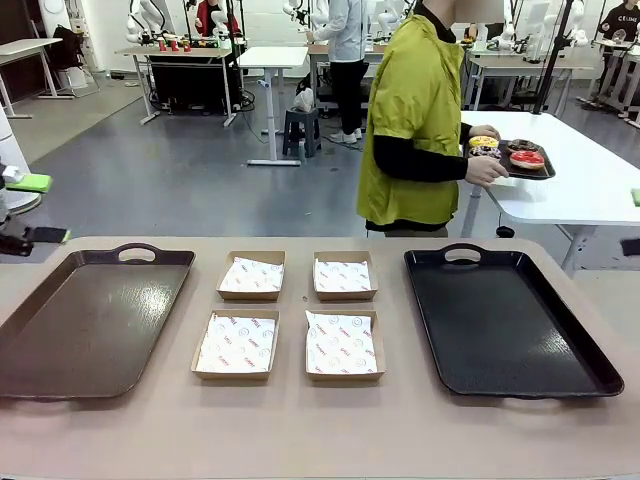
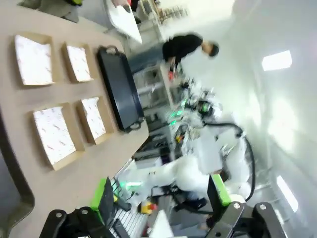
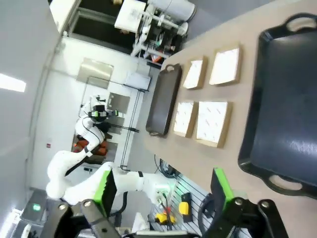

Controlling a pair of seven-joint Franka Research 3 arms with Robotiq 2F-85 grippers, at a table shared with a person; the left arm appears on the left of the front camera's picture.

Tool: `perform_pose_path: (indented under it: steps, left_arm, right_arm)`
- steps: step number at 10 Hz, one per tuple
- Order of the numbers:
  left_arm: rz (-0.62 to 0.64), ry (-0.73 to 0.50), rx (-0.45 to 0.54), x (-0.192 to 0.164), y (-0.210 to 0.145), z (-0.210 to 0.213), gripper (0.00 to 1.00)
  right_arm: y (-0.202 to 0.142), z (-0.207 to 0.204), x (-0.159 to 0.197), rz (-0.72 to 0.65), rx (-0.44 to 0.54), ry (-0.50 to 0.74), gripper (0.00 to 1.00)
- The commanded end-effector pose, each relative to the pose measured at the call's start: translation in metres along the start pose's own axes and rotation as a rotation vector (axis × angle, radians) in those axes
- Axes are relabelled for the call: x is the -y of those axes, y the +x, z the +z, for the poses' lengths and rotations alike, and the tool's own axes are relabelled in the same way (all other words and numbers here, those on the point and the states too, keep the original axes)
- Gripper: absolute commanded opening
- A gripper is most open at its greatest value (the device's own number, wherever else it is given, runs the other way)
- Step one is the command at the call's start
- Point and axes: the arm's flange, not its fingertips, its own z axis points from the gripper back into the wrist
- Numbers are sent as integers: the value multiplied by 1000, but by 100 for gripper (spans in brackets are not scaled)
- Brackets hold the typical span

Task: Individually package the donuts and arrange them on the tray.
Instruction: Pick up one Paper togo box.

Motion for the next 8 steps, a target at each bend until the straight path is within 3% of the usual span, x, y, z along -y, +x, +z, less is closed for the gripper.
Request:
perform_pose_path:
  steps: [1,5,8]
  left_arm:
    - [65,15,51,-34,-17,14,100]
    - [150,47,72,-68,-28,58,100]
    - [152,107,130,-67,-38,87,100]
  right_arm:
    - [-36,-14,38,-11,-54,-50,100]
    - [-42,23,73,-6,-28,-27,100]
    - [-47,46,73,-12,22,-25,100]
